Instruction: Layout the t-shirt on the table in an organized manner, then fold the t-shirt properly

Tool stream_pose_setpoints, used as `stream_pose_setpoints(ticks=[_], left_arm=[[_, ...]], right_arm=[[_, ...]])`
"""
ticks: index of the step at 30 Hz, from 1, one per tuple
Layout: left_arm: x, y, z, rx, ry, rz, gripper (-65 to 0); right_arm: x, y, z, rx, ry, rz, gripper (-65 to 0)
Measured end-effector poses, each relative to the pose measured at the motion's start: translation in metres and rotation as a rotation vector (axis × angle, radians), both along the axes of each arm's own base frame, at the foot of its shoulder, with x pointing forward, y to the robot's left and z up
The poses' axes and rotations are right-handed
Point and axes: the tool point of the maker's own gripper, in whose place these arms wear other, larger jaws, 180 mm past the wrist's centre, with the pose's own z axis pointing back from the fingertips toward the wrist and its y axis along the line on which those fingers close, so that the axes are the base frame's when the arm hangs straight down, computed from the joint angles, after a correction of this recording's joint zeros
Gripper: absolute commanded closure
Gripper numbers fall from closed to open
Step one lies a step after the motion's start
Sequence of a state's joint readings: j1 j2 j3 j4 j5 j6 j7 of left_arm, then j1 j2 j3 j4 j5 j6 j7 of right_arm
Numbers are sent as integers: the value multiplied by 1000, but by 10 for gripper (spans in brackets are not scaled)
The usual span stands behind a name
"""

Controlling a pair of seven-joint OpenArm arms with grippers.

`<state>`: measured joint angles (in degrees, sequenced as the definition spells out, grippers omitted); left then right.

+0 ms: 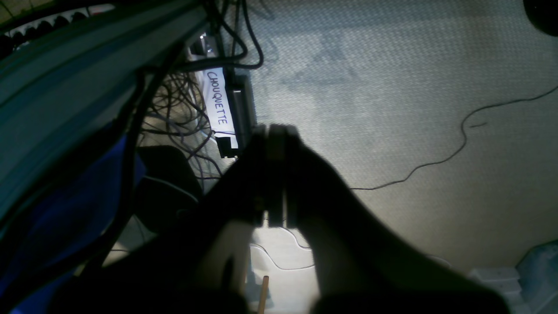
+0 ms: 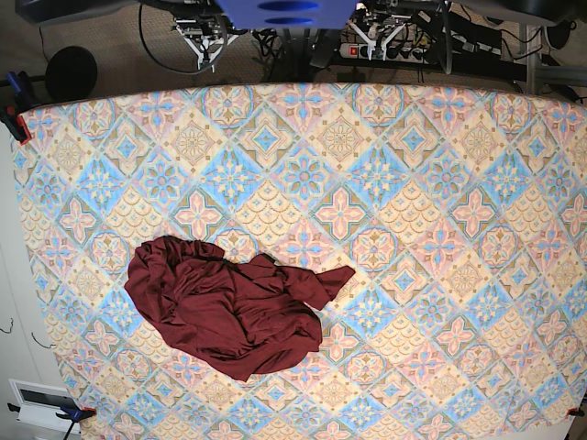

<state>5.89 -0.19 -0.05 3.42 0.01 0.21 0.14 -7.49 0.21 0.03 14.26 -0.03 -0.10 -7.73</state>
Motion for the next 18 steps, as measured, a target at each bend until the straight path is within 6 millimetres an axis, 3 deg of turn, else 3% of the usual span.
stream_pose_setpoints(ticks=[18], left_arm=[[-4,0,0,0,6,0,0]], right_arm=[[-1,0,0,0,2,0,-2]])
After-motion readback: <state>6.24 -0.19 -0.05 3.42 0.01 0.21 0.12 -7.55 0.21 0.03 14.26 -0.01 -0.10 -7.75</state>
